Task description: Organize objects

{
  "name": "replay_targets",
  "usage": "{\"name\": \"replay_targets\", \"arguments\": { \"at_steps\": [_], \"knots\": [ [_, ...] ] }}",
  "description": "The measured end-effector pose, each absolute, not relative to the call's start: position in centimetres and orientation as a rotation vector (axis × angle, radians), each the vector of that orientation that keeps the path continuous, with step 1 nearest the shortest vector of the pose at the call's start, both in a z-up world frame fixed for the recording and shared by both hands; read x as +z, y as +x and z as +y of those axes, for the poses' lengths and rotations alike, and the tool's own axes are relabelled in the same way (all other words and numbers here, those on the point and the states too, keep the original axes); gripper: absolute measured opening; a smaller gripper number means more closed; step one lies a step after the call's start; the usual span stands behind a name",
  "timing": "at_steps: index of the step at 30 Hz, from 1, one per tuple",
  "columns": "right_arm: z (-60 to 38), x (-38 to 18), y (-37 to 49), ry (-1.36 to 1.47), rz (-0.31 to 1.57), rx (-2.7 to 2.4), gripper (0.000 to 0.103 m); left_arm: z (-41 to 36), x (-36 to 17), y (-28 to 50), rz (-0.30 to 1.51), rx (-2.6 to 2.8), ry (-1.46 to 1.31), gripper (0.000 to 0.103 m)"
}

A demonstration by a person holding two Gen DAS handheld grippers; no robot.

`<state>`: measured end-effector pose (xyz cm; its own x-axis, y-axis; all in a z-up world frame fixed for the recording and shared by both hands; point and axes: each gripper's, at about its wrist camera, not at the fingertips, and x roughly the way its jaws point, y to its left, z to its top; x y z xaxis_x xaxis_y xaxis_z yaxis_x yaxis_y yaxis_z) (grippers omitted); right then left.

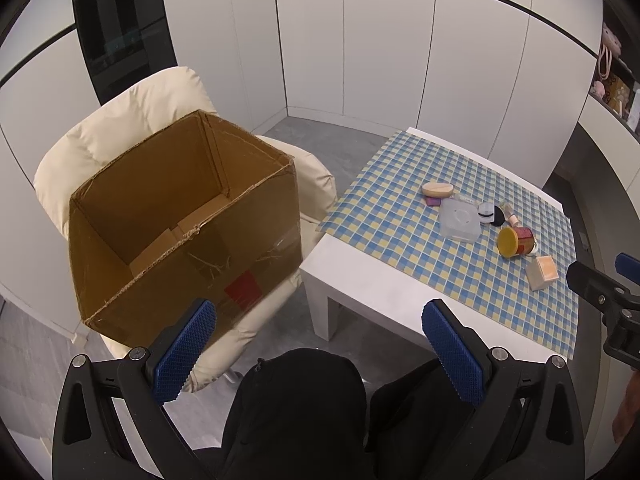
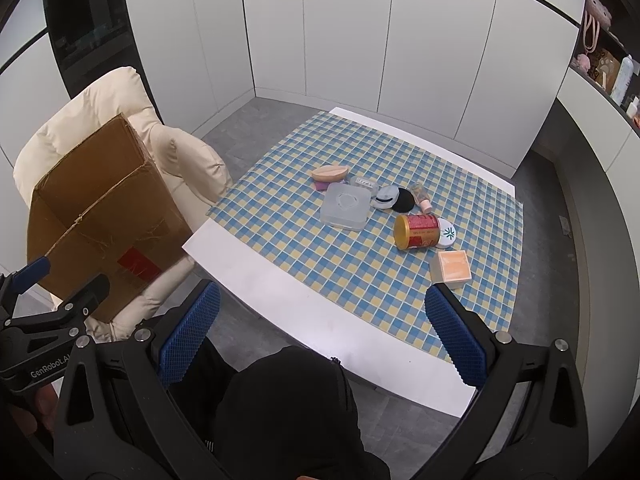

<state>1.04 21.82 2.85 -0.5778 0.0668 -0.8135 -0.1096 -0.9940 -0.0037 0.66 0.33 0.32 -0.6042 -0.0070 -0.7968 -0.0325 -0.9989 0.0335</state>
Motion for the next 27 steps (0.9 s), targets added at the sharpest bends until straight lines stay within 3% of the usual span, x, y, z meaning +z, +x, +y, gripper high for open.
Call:
{"name": "replay_targets", "arguments": {
  "at_steps": [27],
  "knots": [
    [22.8,3.2,1.0,-1.383,0.182,2.709,0.103,1.6,0.3,0.8,0.1,2.787,-1.36,0.103]
  ]
}}
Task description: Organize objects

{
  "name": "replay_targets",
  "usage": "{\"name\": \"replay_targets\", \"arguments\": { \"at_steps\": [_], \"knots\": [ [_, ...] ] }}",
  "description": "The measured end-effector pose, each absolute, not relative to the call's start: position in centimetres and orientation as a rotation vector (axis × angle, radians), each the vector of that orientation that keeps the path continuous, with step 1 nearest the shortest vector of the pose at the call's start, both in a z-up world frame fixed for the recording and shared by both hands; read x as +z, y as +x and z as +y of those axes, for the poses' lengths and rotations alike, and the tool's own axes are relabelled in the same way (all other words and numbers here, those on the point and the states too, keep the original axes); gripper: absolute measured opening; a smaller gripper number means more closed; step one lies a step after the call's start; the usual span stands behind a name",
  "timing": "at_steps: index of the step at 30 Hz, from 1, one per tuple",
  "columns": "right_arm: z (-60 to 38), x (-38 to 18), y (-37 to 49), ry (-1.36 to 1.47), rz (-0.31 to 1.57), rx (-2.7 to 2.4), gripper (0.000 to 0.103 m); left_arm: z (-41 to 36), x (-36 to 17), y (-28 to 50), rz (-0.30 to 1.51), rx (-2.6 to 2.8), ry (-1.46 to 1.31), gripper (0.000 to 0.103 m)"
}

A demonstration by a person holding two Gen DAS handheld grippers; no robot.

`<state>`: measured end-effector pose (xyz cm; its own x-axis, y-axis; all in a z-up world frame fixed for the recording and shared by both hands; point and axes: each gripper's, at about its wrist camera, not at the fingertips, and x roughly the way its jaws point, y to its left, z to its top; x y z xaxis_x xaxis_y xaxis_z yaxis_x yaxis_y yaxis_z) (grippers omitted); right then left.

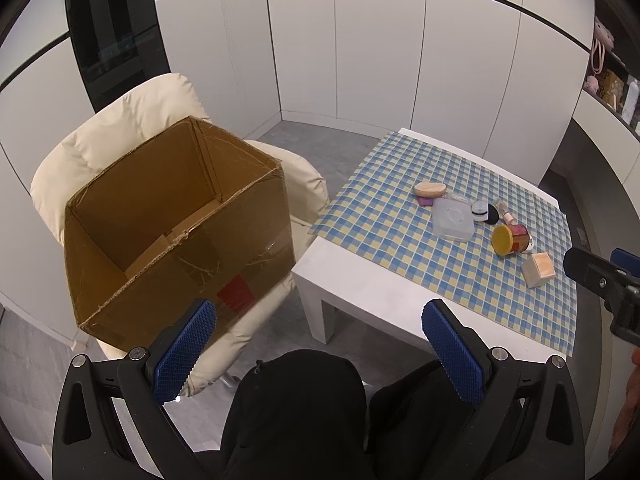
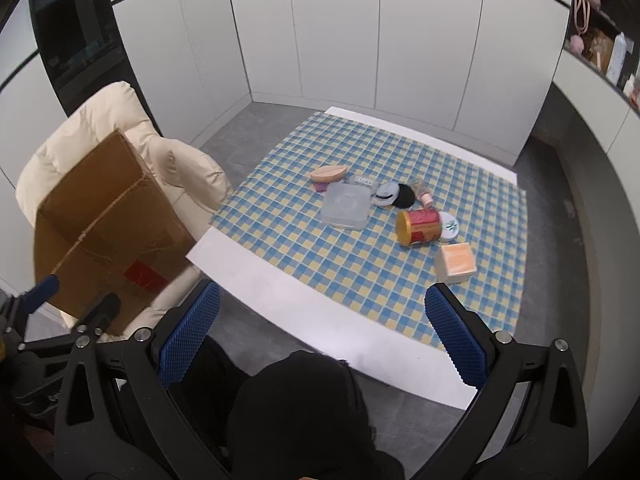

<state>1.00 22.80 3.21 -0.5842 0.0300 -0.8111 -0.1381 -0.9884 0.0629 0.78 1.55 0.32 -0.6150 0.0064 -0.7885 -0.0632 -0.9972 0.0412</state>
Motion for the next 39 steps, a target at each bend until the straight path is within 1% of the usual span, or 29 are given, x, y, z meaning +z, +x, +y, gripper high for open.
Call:
{"name": "replay_targets", "arguments": {
  "at_steps": [6,12,18,20,26,39],
  "knots": [
    [22.9,2.9,1.5,-1.365,0.137,2.685,0.103,2.5,0.3,0.7,0.104,2.768,-1.356,0.103],
    [23.3,2.3,1.8,-1.376,0.027,2.584,0.103,4.0,0.3,0.7,0.125,2.738,-1.346,0.103],
    [24.8,3.9,2.4,-1.331,0.097,2.645,0.103,5.2,0.2,0.6,0.141,2.713,-1.336,0.103],
    [26.1,4.1,2.6,-1.352,0.169,2.649,0.103,5.6,0.3,0.6,0.147,2.707,-1.33,0.103],
    [28.3,4.3,3.5,-1.344,0.264,2.62,0.102,7.0,0.2,0.7,0.169,2.681,-1.315,0.103],
    [30.0,3.4,5.1,-1.34,0.212,2.541,0.102,9.8,0.0,1.0,0.2,2.628,-1.294,0.103]
  ]
}}
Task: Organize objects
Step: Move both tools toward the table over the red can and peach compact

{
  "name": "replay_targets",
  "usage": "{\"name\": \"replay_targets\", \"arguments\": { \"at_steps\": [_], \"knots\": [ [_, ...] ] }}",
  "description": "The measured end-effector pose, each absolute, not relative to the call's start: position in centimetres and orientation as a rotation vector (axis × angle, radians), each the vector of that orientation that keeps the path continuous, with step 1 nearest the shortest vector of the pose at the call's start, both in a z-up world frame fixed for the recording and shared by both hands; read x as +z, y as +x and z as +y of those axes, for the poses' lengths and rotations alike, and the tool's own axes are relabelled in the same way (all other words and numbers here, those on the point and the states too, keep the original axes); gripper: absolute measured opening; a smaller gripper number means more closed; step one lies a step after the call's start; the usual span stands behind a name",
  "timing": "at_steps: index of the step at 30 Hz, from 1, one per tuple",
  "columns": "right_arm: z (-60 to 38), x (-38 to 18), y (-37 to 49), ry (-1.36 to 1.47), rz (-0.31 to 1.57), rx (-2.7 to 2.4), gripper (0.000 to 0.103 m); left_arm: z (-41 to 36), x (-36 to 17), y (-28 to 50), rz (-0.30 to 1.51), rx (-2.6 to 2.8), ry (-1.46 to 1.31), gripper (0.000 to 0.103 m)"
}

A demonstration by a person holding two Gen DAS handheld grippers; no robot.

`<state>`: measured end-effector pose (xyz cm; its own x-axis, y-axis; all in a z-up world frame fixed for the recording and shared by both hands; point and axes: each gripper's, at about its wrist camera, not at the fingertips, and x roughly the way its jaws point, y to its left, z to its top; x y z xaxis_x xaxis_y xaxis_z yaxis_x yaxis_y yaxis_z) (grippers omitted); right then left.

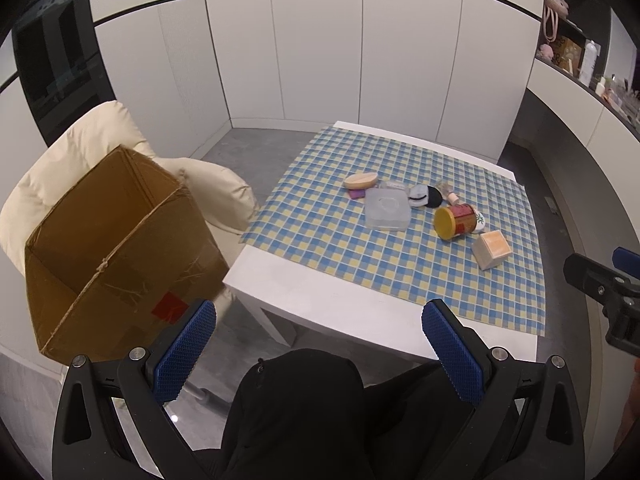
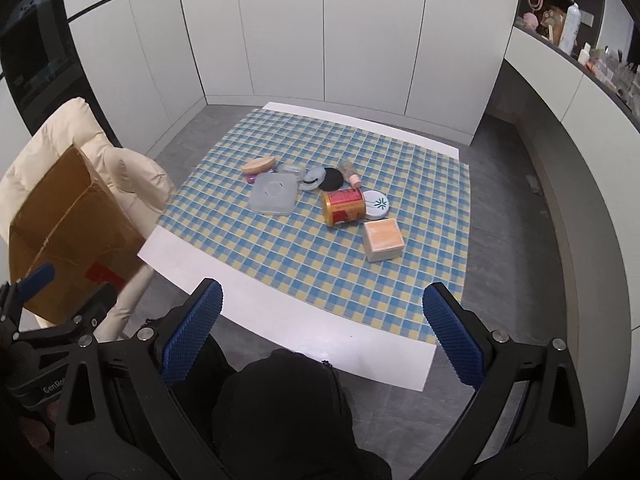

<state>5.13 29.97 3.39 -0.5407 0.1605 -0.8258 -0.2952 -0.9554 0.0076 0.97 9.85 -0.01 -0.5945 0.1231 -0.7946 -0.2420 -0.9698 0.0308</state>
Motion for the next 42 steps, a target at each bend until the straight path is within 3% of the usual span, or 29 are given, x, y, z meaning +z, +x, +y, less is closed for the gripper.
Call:
{"name": "replay_targets", "arguments": {
  "at_steps": [20,29,33,39,42],
  "knots": [
    [32.9,3.2,8.3,-1.247,0.228,2.465,0.102,14.0,-0.8,1.3,0.232,2.532,-1.27,0.102],
    [34.3,1.4,9.4,-1.265,0.187,2.43,0.102,17.3,-1.2,2.2,0.377,2.429,-1.215,0.102],
    [35.6,0.6,9.9,-1.341,0.356,2.465,0.102,18.0,-1.1,2.3,0.383,2.418,-1.215,0.102],
    [36.5,0.2,10.8,-1.359,0.298,2.377,0.102,19.4,-1.1,2.3,0.378,2.373,-1.215,0.102],
    [38.0,0.0,11.4,-1.365,0.374,2.322,0.102,20.1,-1.1,2.3,0.379,2.371,-1.204,0.102]
  ]
}}
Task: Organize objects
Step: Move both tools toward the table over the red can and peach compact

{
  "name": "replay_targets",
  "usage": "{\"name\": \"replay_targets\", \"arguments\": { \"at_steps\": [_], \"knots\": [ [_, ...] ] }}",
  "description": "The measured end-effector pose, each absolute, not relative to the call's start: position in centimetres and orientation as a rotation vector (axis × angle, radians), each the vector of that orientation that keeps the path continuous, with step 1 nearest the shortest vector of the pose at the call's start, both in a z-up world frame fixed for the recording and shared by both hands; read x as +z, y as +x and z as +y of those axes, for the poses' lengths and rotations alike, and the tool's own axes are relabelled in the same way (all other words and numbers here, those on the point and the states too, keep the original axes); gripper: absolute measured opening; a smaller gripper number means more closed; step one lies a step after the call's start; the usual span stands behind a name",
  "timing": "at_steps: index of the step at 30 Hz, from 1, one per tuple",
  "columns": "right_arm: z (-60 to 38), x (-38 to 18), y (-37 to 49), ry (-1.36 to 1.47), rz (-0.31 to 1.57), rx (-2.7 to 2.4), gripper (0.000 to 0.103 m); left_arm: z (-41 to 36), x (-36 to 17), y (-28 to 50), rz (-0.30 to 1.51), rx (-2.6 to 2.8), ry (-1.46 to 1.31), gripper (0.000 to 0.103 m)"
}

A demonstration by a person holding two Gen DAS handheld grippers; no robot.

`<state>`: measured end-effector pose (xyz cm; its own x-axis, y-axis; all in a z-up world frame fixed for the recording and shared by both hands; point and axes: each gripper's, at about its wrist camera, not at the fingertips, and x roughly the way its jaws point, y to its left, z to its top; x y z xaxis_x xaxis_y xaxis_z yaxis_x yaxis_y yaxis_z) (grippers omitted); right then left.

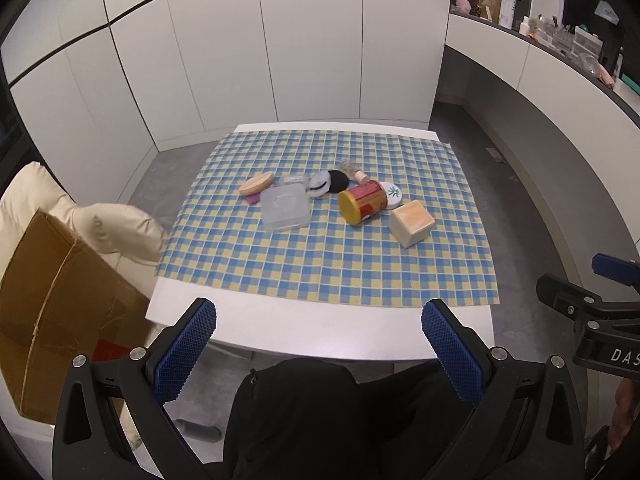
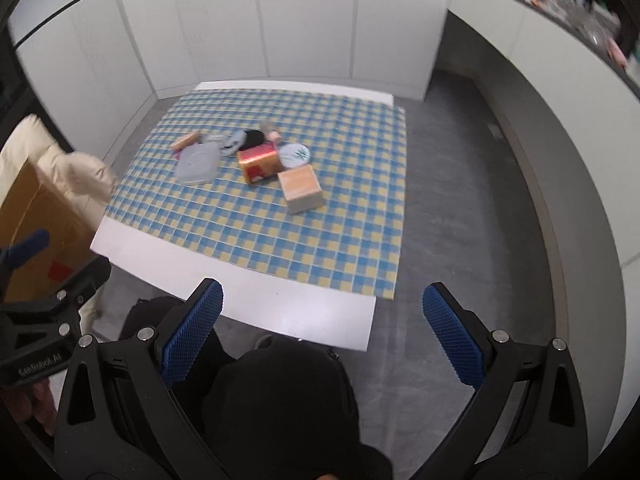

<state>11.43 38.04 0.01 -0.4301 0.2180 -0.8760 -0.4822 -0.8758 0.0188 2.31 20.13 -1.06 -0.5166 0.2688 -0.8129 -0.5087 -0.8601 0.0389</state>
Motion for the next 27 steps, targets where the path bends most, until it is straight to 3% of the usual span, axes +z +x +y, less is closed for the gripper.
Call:
{"name": "replay_targets", "arguments": {
  "at_steps": [15,20,27],
  "knots": [
    [40.1,-0.5,9.5,-1.365,0.346,2.365,0.102,23.4,-3.1,-3.0,0.394,2.287,-1.293,0.102],
    [41.2,-1.5,6.9,-1.386,0.338,2.364,0.102,23.9,-5.1,-5.5,0.439,2.298,-1.338,0.096],
    [42.4,-4.6,2.7,-1.445,0.285,2.366,0.102,23.7,-7.8,-8.5,0.355,2.283,-1.426,0.096]
  ]
}}
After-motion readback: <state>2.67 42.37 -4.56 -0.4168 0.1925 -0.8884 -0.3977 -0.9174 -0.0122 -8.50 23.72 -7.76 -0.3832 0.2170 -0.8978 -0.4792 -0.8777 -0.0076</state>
